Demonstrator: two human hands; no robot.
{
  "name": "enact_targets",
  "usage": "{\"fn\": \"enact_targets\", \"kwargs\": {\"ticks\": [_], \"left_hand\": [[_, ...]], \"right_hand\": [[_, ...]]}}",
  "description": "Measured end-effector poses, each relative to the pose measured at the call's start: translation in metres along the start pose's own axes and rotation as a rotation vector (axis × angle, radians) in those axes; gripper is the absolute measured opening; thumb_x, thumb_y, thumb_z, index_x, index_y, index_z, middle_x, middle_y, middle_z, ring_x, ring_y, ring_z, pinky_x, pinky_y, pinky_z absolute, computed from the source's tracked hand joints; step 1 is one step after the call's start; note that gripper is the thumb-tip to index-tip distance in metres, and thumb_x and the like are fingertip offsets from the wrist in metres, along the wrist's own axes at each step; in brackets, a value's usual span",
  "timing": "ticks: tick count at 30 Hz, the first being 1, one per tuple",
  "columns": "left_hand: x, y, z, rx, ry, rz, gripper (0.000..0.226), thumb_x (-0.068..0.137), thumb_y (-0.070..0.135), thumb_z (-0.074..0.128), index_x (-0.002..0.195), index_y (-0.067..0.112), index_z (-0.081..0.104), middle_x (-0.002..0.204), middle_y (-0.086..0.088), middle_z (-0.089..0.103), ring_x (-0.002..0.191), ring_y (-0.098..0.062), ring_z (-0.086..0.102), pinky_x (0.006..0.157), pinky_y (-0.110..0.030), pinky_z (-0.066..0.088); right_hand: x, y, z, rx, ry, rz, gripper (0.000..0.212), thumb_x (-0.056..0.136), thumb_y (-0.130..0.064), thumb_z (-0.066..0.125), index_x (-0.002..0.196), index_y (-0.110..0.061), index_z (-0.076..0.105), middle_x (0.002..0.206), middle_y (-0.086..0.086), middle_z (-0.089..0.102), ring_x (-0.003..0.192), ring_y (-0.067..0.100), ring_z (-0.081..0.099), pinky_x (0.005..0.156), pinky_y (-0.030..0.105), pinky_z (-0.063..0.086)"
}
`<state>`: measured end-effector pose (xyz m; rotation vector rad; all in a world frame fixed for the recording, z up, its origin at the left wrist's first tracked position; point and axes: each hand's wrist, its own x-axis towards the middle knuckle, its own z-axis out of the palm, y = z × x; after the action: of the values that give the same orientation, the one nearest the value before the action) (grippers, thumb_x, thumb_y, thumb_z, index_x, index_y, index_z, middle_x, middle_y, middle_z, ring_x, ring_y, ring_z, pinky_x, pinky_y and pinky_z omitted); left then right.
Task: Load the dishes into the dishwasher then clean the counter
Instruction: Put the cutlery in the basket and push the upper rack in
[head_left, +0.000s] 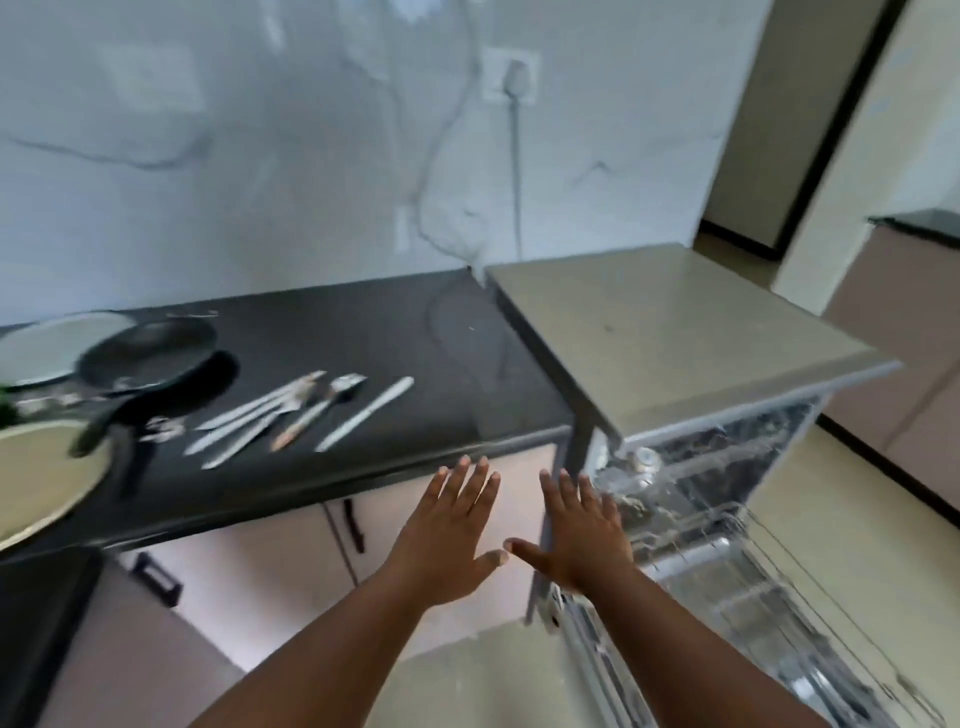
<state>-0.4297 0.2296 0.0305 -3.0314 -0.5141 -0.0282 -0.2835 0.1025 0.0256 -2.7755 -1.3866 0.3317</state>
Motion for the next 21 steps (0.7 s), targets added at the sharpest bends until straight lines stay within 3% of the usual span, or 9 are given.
{"fn": "enact_targets", "kwargs": {"ticks": [4, 8, 12, 14, 19, 21], "left_hand": [[-0.054, -0.051, -0.02, -0.017, 0.044, -0.173, 0.096, 0.072, 0.07, -0.009, 0.149, 0.014, -0.023, 0.153, -0.005, -0.035, 0.14, -0.026, -0.034, 0.116, -0.041, -0.019], [-0.099, -0.096, -0.036, 0.005, 0.076, -0.37, 0.098, 0.076, 0.072, 0.001, 0.15, 0.011, -0.018, 0.154, -0.006, -0.031, 0.142, -0.027, -0.028, 0.113, -0.038, -0.02], [-0.132, -0.132, -0.044, -0.068, 0.02, -0.554, 0.096, 0.08, 0.073, 0.032, 0.149, 0.007, 0.028, 0.155, -0.016, 0.028, 0.142, -0.033, 0.025, 0.112, -0.041, 0.0], [-0.138, -0.145, -0.039, -0.107, -0.014, -0.619, 0.096, 0.076, 0.074, 0.037, 0.144, 0.006, 0.039, 0.149, -0.016, 0.041, 0.136, -0.033, 0.038, 0.112, -0.041, 0.005], [-0.135, -0.152, -0.044, -0.082, -0.007, -0.708, 0.096, 0.073, 0.075, 0.037, 0.14, 0.006, 0.046, 0.144, -0.017, 0.047, 0.131, -0.034, 0.045, 0.111, -0.04, 0.007], [-0.125, -0.146, -0.055, -0.053, 0.004, -0.721, 0.098, 0.075, 0.074, 0.032, 0.146, 0.006, 0.033, 0.151, -0.018, 0.036, 0.137, -0.034, 0.036, 0.112, -0.038, 0.0]], "right_hand": [[0.008, -0.087, -0.032, -0.016, 0.095, -0.203, 0.113, 0.064, -0.089, 0.007, 0.155, -0.024, -0.012, 0.164, 0.003, -0.007, 0.149, 0.026, -0.015, 0.12, 0.047, -0.003], [0.013, -0.147, -0.054, -0.042, 0.147, -0.364, 0.104, 0.078, -0.086, 0.024, 0.154, -0.025, -0.012, 0.164, 0.001, -0.008, 0.149, 0.024, -0.016, 0.12, 0.045, -0.005], [0.021, -0.182, -0.069, -0.065, 0.156, -0.45, 0.106, 0.076, -0.088, 0.023, 0.154, -0.026, -0.013, 0.164, 0.001, -0.007, 0.148, 0.024, -0.016, 0.12, 0.045, -0.005], [0.025, -0.191, -0.074, -0.065, 0.153, -0.477, 0.111, 0.067, -0.089, 0.011, 0.155, -0.026, -0.012, 0.164, 0.002, -0.006, 0.149, 0.024, -0.015, 0.12, 0.045, -0.005], [0.044, -0.195, -0.082, -0.064, 0.124, -0.527, 0.108, 0.07, -0.087, 0.014, 0.155, -0.025, -0.012, 0.164, 0.003, -0.006, 0.149, 0.025, -0.015, 0.12, 0.046, -0.004], [0.055, -0.191, -0.087, -0.066, 0.105, -0.548, 0.115, 0.061, -0.089, 0.007, 0.155, -0.025, -0.011, 0.164, 0.003, -0.005, 0.149, 0.025, -0.014, 0.121, 0.046, -0.003]]}}
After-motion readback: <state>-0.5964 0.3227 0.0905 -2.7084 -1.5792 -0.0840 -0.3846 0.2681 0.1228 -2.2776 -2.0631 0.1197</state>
